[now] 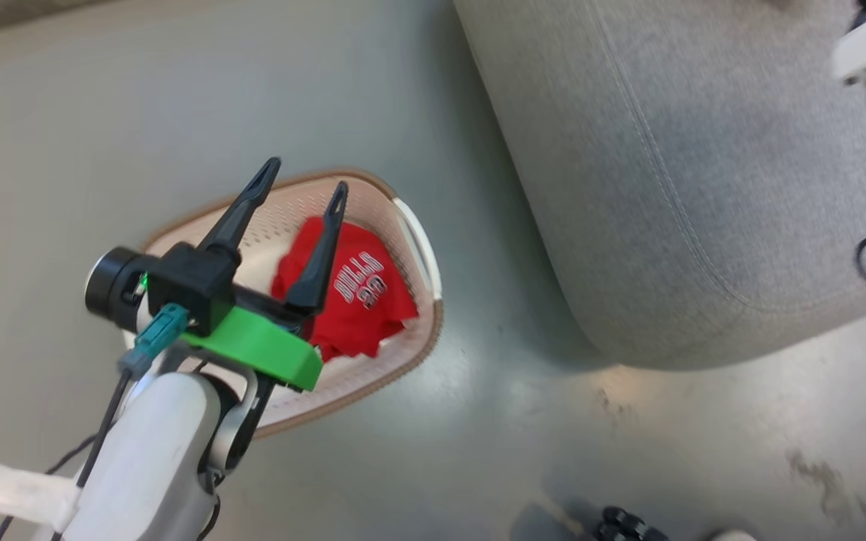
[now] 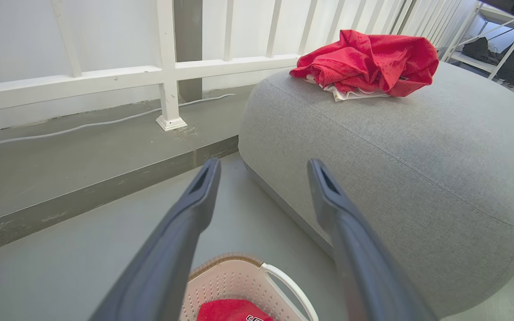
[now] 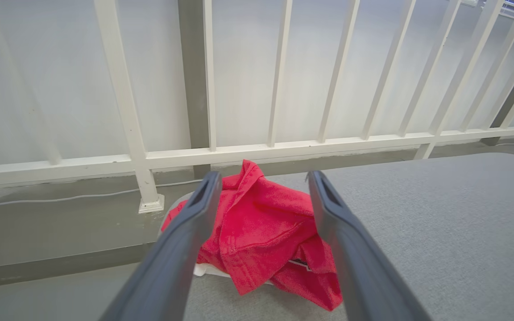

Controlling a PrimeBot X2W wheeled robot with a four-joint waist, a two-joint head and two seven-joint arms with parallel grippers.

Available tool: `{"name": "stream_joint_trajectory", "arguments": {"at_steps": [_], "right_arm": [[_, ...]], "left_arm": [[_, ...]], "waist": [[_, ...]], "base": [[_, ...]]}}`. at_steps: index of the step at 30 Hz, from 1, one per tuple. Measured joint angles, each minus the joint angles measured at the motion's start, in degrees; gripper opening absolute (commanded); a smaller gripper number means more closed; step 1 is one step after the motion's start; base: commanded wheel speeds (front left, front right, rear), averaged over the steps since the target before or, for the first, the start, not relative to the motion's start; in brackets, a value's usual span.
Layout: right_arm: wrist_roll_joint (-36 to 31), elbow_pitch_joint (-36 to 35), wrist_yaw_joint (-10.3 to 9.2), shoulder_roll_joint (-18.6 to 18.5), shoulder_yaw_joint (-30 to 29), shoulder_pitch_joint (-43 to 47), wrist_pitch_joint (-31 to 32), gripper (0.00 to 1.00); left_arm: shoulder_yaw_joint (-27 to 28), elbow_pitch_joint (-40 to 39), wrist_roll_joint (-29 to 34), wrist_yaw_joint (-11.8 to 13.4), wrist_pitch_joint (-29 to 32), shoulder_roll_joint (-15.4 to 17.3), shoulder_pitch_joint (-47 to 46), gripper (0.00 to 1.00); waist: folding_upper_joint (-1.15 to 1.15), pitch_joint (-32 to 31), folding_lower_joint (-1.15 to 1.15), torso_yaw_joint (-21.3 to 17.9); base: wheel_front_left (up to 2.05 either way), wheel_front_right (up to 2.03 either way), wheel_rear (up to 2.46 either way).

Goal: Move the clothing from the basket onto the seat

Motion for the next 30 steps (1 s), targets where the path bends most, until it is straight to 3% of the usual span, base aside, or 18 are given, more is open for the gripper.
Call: {"name": "stream_joint_trajectory", "arguments": {"at_steps": [8, 20, 30], "right_arm": [[-0.8, -3.0, 1.16, 5.0, 2.9, 7.0, 0.0, 1.00], [-1.6, -6.1, 1.13, 10.1, 5.1, 21.0, 0.0, 1.00], [-2.9, -10.4, -0.76, 12.4, 6.3, 31.7, 0.0, 1.00]], "left_arm": [[4.2, 4.5, -2.8, 2.0, -3.4, -0.5, 4.3, 1.00], [9.8, 9.7, -5.3, 3.2, -4.8, -2.0, 12.4, 1.00], [15.4, 11.1, -5.7, 4.0, -5.3, -2.3, 22.2, 1.00]], "waist": [[0.00, -5.8, 0.00, 3.8], [0.00, -15.3, 0.00, 9.7], [0.00, -24.2, 0.00, 13.8]], "base": [[0.00, 0.00, 0.00], [0.00, 0.00, 0.00], [0.00, 0.00, 0.00]]}}
